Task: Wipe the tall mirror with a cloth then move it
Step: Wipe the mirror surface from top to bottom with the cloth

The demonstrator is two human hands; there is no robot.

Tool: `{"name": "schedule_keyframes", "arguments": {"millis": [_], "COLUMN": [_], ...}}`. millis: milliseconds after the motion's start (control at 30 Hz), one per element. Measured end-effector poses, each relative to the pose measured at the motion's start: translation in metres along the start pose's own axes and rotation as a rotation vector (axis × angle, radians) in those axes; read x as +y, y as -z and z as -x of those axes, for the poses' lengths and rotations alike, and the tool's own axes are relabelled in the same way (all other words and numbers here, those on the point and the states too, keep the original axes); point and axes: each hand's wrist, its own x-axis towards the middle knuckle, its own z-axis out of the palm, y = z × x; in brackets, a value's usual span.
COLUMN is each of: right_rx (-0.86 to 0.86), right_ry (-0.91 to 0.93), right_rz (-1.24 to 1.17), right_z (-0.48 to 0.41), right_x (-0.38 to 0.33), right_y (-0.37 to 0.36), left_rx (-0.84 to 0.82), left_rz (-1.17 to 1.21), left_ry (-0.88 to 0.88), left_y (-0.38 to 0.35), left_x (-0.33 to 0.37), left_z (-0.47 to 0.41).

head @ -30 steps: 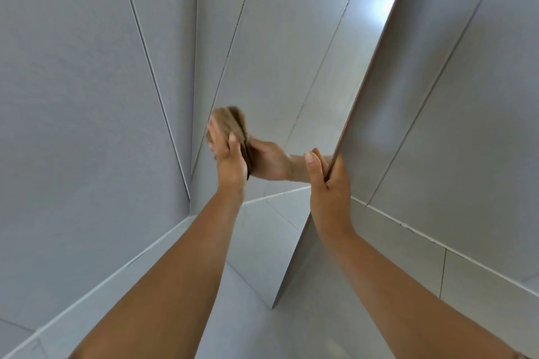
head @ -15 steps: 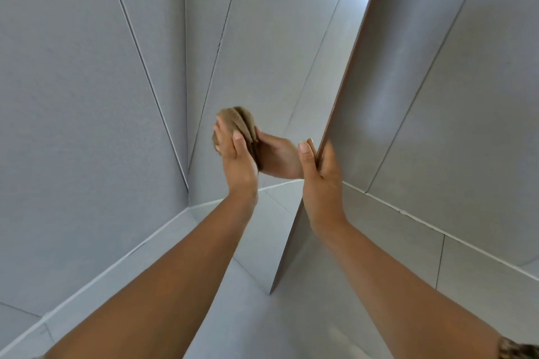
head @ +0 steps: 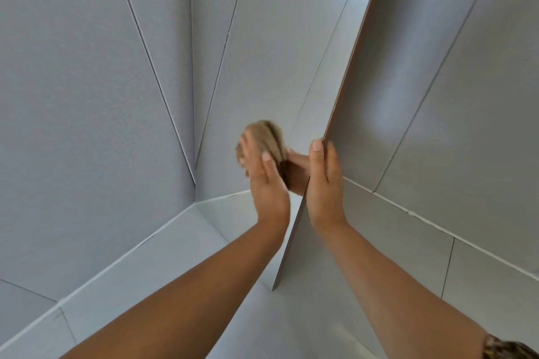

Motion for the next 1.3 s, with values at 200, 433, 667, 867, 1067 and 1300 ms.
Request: {"name": "schedule_keyframes", "arguments": {"millis": [200, 433, 667, 867, 1067, 1300], "right_rx": [0.004, 0.010, 0.018, 0.065, 0.063, -0.004], "right_ry": [-0.019, -0.007, 0.004, -0.043, -0.078, -0.150], "right_rz": [-0.054, 0.072, 0.095, 0.135, 0.148, 0.192], "right_z": [0.003, 0.000, -0.001, 0.001, 0.001, 0.002], "right_x": [0.003, 0.018, 0.019, 0.022, 0.022, -0.006], "right_y": [-0.001, -0.004, -0.002, -0.008, -0.008, 0.002], "left_rx": [-0.109, 0.121, 0.117, 0.182, 0.203, 0.251], "left_rz": [-0.104, 0.208, -0.009, 0.030, 0.197, 0.291], "left_ry": [-0.114, 0.986, 0.267, 0.479, 1.097, 1.318], "left_y": [0.002, 0.048, 0.054, 0.073, 0.078, 0.047], "left_x": [-0.058, -0.138, -0.111, -0.129, -0.153, -0.088], "left_z": [0.046, 0.003, -0.089, -0.098, -0.054, 0.009]}}
